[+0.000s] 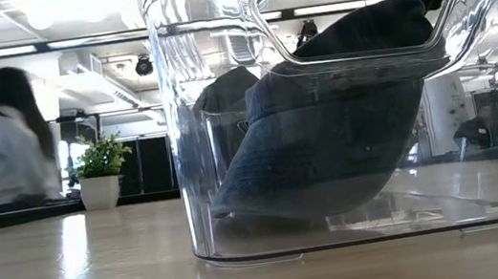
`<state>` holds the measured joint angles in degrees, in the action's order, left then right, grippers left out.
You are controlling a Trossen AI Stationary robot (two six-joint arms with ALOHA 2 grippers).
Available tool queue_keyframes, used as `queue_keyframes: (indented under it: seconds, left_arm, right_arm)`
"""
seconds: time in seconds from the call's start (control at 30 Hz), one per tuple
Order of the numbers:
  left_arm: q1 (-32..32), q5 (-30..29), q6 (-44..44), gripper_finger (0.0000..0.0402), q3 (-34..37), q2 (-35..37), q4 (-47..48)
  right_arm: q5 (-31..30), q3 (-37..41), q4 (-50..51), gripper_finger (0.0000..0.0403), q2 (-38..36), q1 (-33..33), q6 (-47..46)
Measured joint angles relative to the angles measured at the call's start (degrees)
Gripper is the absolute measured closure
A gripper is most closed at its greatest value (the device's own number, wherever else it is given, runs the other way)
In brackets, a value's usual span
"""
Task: Pick & Place hat
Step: Put the blue cap into the bottom transparent bin
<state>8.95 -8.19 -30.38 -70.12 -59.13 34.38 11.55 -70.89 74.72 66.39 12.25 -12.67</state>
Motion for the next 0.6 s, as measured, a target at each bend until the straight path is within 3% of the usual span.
queue_keyframes:
  seconds: [0.27, 0.6]
  left_arm:
    - [-0.2, -7.9, 3.1, 0.0381, -0.8, -0.6, 11.3]
    - [-0.5, -12.4, 1.3, 0.0381, -0.7, -0.6, 16.9]
  right_arm:
    - [15.5, 0.0, 0.1, 0.0385, 0.0, -3.7, -3.9]
    - [16.9, 0.1, 0.4, 0.0274, 0.1, -14.5, -11.2]
